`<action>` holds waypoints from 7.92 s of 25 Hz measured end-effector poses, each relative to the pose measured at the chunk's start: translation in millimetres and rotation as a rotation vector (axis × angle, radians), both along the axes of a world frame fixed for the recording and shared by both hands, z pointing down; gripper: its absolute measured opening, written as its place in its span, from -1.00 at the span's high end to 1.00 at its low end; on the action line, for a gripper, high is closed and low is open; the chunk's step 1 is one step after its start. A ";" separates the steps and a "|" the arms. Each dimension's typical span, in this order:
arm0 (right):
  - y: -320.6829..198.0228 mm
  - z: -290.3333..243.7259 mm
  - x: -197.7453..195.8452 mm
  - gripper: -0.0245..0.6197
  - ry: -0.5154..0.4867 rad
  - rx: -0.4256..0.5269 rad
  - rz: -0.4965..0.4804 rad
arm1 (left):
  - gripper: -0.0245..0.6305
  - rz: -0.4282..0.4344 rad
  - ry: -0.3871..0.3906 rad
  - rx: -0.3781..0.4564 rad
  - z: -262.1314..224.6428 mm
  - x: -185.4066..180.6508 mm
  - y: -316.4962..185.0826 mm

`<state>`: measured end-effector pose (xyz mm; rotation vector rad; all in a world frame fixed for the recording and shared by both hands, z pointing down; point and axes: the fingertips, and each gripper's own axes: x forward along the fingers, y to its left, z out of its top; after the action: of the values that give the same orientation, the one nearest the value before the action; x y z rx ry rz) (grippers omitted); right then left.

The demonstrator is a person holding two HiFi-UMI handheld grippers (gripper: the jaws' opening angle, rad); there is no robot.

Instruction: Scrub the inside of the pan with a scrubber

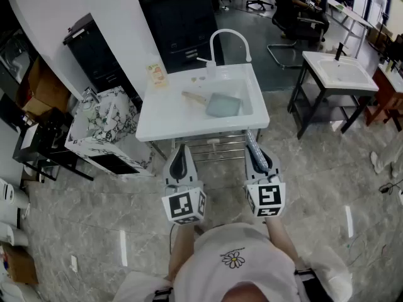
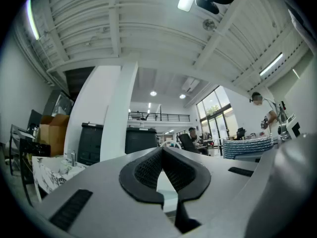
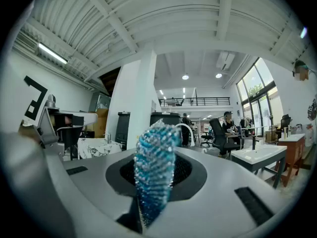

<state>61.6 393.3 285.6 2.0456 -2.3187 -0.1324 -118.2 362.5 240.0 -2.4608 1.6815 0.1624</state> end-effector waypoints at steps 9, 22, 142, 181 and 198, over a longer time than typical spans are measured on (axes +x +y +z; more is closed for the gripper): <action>-3.8 3.0 6.2 0.75 -0.008 0.005 -0.002 | 0.88 -0.002 -0.010 0.006 1.1 4.8 -6.3; -32.5 21.6 10.1 0.75 -0.053 -0.032 -0.036 | 0.88 -0.004 -0.007 -0.024 18.0 8.7 -36.4; -462.0 143.0 69.3 0.74 -0.122 -0.538 0.005 | 0.47 1.018 -1.971 -0.461 397.3 70.8 -534.7; -534.6 386.0 27.2 0.74 -0.217 -1.532 -0.208 | 0.50 0.747 -1.713 -0.671 327.0 26.0 -457.6; -547.2 380.6 -9.6 0.75 -0.325 -1.511 -0.293 | 0.50 0.739 -1.757 -0.644 325.5 14.4 -473.4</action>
<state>52.0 -153.9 666.2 0.9275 -1.6800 1.4826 -103.8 -110.9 565.5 -1.8711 0.0074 -1.9524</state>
